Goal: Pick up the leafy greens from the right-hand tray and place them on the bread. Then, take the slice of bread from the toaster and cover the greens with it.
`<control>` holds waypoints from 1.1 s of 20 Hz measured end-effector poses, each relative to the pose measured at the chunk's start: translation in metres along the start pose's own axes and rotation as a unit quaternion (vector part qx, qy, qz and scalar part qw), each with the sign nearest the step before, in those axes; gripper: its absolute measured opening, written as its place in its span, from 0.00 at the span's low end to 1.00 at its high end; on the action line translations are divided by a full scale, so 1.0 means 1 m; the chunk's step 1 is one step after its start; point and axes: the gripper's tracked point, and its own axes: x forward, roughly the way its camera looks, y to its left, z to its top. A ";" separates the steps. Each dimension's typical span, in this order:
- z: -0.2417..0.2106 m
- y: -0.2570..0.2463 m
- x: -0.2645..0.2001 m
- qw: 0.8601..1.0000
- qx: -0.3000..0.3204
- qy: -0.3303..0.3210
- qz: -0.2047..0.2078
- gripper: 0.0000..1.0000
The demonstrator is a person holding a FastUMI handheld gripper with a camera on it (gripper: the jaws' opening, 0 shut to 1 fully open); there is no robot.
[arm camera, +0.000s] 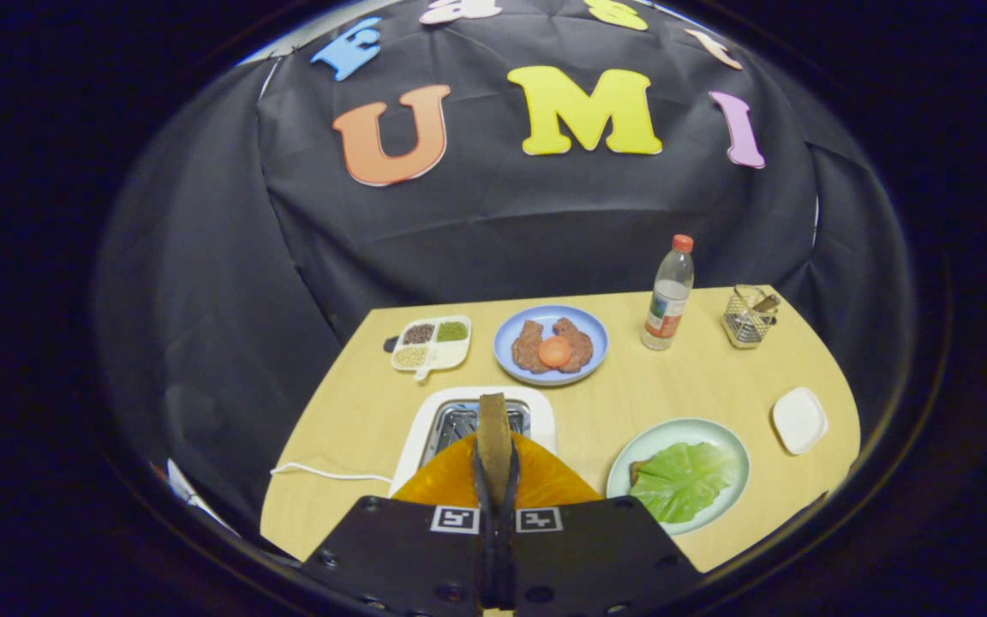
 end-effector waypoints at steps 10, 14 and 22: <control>0.063 -0.092 -0.056 0.997 0.045 -0.065 0.002 0.01; 0.024 -0.129 -0.027 0.999 0.034 -0.032 -0.012 0.01; -0.034 -0.162 0.023 0.999 0.040 -0.001 -0.018 0.01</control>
